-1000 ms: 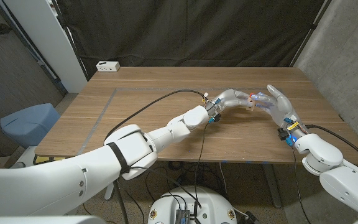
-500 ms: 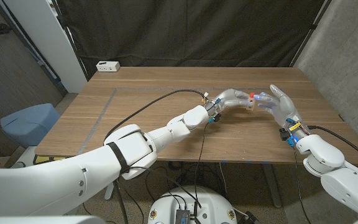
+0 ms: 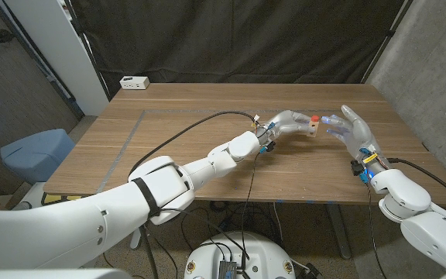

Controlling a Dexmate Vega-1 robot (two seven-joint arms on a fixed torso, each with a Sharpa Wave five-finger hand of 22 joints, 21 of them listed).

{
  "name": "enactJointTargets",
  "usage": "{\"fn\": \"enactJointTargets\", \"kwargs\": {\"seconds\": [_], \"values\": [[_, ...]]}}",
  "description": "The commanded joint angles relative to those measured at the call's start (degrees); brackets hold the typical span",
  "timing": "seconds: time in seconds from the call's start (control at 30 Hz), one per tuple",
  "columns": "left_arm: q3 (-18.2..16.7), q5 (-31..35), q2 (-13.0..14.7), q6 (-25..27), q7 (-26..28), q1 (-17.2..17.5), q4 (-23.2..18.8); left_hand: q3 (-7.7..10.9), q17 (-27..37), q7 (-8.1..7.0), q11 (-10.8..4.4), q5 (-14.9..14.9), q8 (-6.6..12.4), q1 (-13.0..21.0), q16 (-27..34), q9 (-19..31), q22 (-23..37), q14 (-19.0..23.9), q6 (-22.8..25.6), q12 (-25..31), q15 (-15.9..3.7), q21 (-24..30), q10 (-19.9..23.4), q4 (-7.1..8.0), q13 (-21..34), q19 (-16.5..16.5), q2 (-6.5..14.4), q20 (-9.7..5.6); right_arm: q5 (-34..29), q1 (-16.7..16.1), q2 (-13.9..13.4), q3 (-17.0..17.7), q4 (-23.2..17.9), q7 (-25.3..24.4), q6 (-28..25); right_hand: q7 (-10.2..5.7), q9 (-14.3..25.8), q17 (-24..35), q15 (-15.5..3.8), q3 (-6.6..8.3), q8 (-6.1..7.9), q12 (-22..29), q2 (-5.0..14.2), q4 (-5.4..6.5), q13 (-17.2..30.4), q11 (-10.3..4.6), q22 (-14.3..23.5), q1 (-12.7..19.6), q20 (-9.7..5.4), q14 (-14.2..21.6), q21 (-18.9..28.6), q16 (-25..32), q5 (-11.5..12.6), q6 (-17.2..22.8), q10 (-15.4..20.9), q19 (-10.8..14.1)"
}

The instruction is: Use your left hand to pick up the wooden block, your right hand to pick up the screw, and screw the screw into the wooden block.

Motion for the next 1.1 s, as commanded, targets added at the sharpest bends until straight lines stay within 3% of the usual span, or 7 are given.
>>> {"fn": "enactJointTargets", "kwargs": {"seconds": [0.03, 0.43, 0.73, 1.1], "values": [[-0.1, 0.5, 0.7, 0.3, 0.5, 0.6, -1.5, 3.18, 0.2, -1.15, -0.28, 0.2, 0.71, -0.4, 0.0, 0.1, 0.3, -0.1, 1.0, 1.5, -4.1, 0.2, 0.1, 2.96, 0.1, 0.1, 2.1, 0.33, -0.3, 0.4, 0.6, -0.1, 0.0, -0.4, -0.8, 0.02, 0.1, 0.2, 0.53, 0.28, -0.86, -0.7, -0.34, -0.39, 0.1, 0.27, 0.1, 0.6, 0.15, -0.2, -0.2, -0.1, 0.1, -2.4, -1.1, 0.5], [-0.2, 0.9, 1.3, 0.7, 0.5, 0.9, -2.9, 3.33, 0.2, -1.02, -0.1, 0.3, 0.55, -0.4, -0.2, 0.1, 0.3, -0.6, 0.5, 1.3, -3.71, 0.2, -0.3, 3.0, 0.0, 0.0, 2.4, 0.48, 0.2, 1.4, 0.0, -0.8, 1.0, 1.4, -0.7, -0.7, 0.1, 0.5, 1.23, -0.14, -1.9, -1.5, -0.81, -0.14, 0.2, 1.1, 0.1, 0.0, 0.51, -2.3, -0.5, -1.0, 0.1, -8.2, -4.4, -0.6], [-0.2, 1.1, 1.4, 0.7, 0.4, 1.0, -3.1, 3.38, 0.2, -0.92, -0.07, 0.3, 0.53, -0.4, -0.2, 0.1, 0.3, -0.6, 0.3, 1.2, -3.77, 0.2, -0.4, 3.03, 0.0, -0.1, 2.4, 0.58, 1.0, 2.1, -1.1, -1.1, 1.4, 3.0, -1.1, -1.31, 0.1, 0.7, 1.1, -0.39, -1.96, -1.8, -1.02, 0.05, 0.2, 0.67, 0.1, -0.4, 0.83, -4.0, -0.7, -1.4, 0.1, -11.8, -7.3, -1.5], [-0.3, 1.2, 1.7, 1.2, 0.5, 1.3, -4.3, 3.26, 0.1, -1.0, -0.14, 0.2, 0.66, -0.6, -0.2, 0.1, 0.3, -0.5, 0.7, 1.4, -4.01, 0.1, -0.2, 2.99, 0.0, -0.2, 2.1, 0.4, 1.6, 3.1, -1.8, -1.8, 2.2, 4.0, -1.2, -1.12, 0.1, 0.7, 1.3, -0.56, -1.72, -1.9, -1.18, 0.14, 0.2, 0.82, 0.1, -0.6, 1.0, -4.9, -0.8, -1.5, 0.2, -13.2, -8.9, -2.2]]}}
